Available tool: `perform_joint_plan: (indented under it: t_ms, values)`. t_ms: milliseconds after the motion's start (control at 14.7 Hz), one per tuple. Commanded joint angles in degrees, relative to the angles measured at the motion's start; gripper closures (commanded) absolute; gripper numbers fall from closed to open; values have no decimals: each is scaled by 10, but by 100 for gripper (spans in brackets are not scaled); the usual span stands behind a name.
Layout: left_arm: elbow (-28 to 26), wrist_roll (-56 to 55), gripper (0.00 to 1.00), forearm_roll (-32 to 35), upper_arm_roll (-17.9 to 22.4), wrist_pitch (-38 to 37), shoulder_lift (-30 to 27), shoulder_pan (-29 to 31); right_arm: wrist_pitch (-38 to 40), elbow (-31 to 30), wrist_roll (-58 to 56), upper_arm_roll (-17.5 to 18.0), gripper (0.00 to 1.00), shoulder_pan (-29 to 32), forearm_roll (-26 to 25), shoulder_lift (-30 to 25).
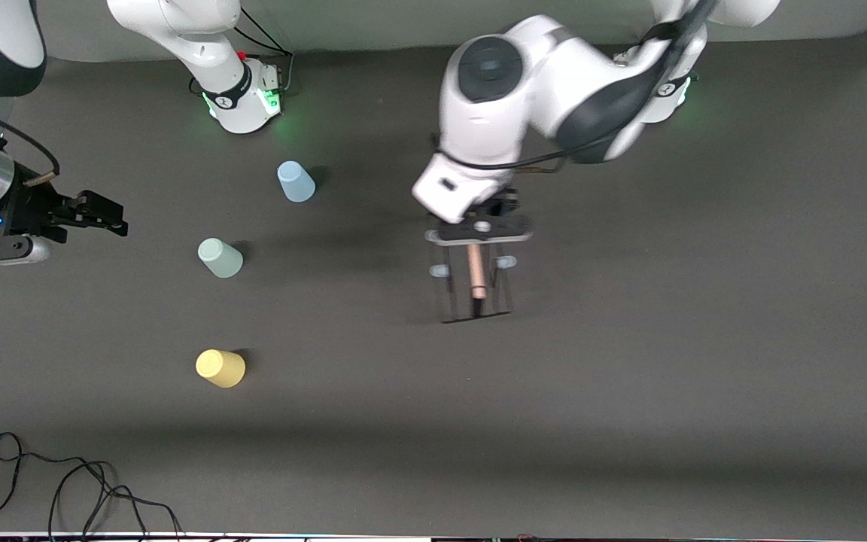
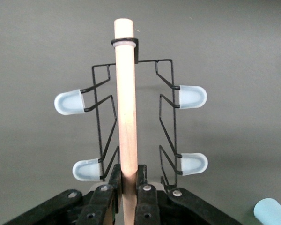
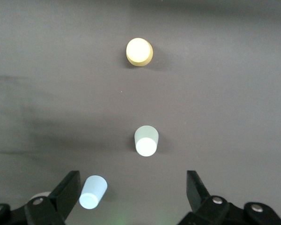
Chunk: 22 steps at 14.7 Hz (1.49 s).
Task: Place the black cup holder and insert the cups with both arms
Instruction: 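Carry the black cup holder with the left gripper to the table middle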
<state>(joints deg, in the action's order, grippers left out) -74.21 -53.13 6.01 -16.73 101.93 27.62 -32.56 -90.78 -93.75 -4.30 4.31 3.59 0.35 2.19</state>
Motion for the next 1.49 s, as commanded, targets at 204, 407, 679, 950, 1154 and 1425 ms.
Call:
perform_joint_plan:
  t_ms: [204,407,679,950,1154,1425]
  values:
    - [63,-73,100,47,11,68,108,-72,-43,-47,-36,-40,0,3,11,1]
    - [59,-85,100,50,11,101,124,-82,-104,-105,-26,-40,0,1,11,7]
    - [57,-89,100,59,12,130,146,-92,-152,-178,-35,-42,0,5,4,6]
    - [46,-79,100,62,12,150,153,-91,-249,-286,-34,-47,0,5,5,-6]
    - [46,-78,11,63,12,146,152,-90,-351,-365,-34,-59,0,-2,10,1]
    - [49,-75,0,60,11,113,121,-81,-408,-424,-33,-59,0,-9,18,14]
